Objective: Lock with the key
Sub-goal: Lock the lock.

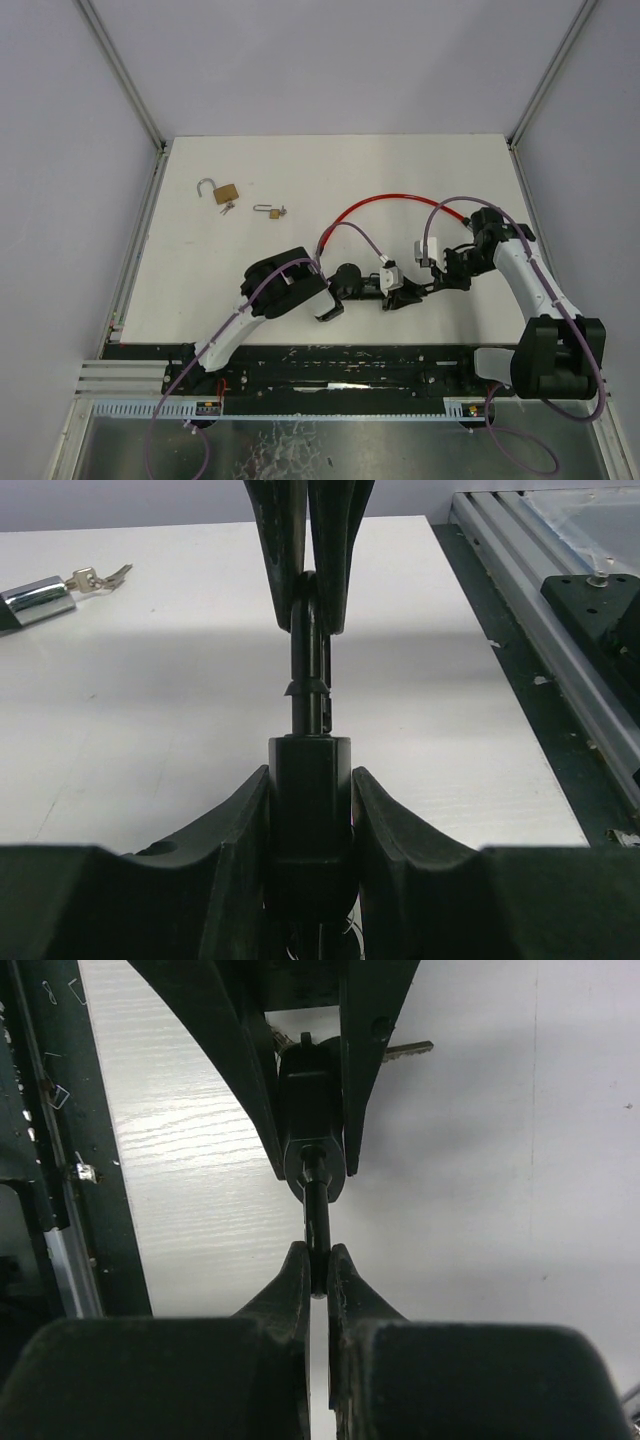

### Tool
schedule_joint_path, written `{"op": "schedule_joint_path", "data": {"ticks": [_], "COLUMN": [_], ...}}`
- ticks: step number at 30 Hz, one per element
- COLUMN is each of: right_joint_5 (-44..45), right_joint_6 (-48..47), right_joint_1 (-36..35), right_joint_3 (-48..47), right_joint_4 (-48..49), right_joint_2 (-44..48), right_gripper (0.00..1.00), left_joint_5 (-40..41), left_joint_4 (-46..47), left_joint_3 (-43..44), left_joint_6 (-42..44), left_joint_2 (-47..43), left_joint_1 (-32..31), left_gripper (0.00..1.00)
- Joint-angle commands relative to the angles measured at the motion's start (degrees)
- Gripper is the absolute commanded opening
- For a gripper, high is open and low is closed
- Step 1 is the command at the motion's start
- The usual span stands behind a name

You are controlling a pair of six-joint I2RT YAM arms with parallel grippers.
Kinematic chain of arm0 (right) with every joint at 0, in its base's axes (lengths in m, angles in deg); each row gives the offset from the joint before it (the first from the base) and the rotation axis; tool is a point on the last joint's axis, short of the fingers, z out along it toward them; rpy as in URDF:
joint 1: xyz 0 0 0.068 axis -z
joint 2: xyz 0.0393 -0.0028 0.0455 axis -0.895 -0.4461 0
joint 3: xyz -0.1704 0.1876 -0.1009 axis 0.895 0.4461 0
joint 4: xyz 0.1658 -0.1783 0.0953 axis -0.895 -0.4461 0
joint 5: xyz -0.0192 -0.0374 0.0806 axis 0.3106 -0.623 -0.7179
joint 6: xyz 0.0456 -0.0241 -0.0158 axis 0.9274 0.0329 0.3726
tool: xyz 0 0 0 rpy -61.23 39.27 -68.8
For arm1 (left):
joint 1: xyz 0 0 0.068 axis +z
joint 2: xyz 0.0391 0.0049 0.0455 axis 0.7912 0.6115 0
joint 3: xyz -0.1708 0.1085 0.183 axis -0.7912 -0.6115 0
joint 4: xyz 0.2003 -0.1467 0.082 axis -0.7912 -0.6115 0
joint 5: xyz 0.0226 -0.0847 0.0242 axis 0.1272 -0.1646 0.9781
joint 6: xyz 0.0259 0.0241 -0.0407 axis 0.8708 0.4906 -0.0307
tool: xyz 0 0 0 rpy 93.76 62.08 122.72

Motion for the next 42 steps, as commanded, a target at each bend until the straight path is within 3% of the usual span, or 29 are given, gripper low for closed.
{"op": "schedule_joint_path", "data": {"ticks": [1, 5, 7, 10, 12, 16, 20, 33, 35, 39, 42], "right_joint_5": [-12.2, -12.9, -12.3, -13.4, -14.6, -16.0, -16.4, -18.3, -18.2, -17.5, -17.1], "right_joint_6": [-2.9, -6.0, -7.4, -13.7, -19.1, -27.9, -33.8, -33.8, -35.2, -37.2, -38.1], "right_joint_1": [-1.2, 1.0, 2.8, 8.0, 12.4, 17.2, 19.6, 22.5, 22.5, 22.4, 22.4], "right_joint_3": [0.9, 0.5, -0.5, -2.3, -3.2, -3.0, 0.9, 7.1, 7.4, 7.0, 5.8], "right_joint_4": [2.5, 0.7, -1.2, -7.2, -11.8, -17.2, -15.9, -5.2, -5.4, -7.3, -10.5], "right_joint_2": [-3.6, -5.4, -6.0, -6.4, -6.5, -7.8, -8.3, -12.1, -13.3, -14.5, -13.7], "right_gripper": [0.00, 0.00, 0.06, 0.39, 0.55, 0.62, 0.62, 0.49, 0.42, 0.14, 0.05], "left_joint_5": [-0.1, -0.5, -0.4, 0.0, 0.0, -0.1, -0.2, -0.2, -0.1, 0.0, 0.4], "left_joint_4": [0.7, 1.1, 1.0, 0.9, 1.1, 1.2, 1.1, 1.1, 1.1, 1.4, 2.3], "left_joint_3": [-0.3, -0.6, -0.7, -0.8, -0.8, -0.8, -0.8, -0.9, -0.8, -0.9, -1.1], "left_joint_6": [1.8, 2.1, 2.3, 2.4, 2.4, 2.4, 2.4, 2.4, 2.5, 2.3, 1.8], "left_joint_2": [-0.5, -0.8, -0.8, -0.7, -0.9, -1.0, -1.0, -1.0, -1.0, -1.1, -1.4], "left_joint_1": [-1.3, -1.3, -1.3, -1.2, -1.2, -1.2, -1.3, -1.2, -1.2, -1.2, -1.2], "left_gripper": [0.00, 0.00, 0.00, 0.00, 0.00, 0.00, 0.00, 0.00, 0.00, 0.00, 0.01]}}
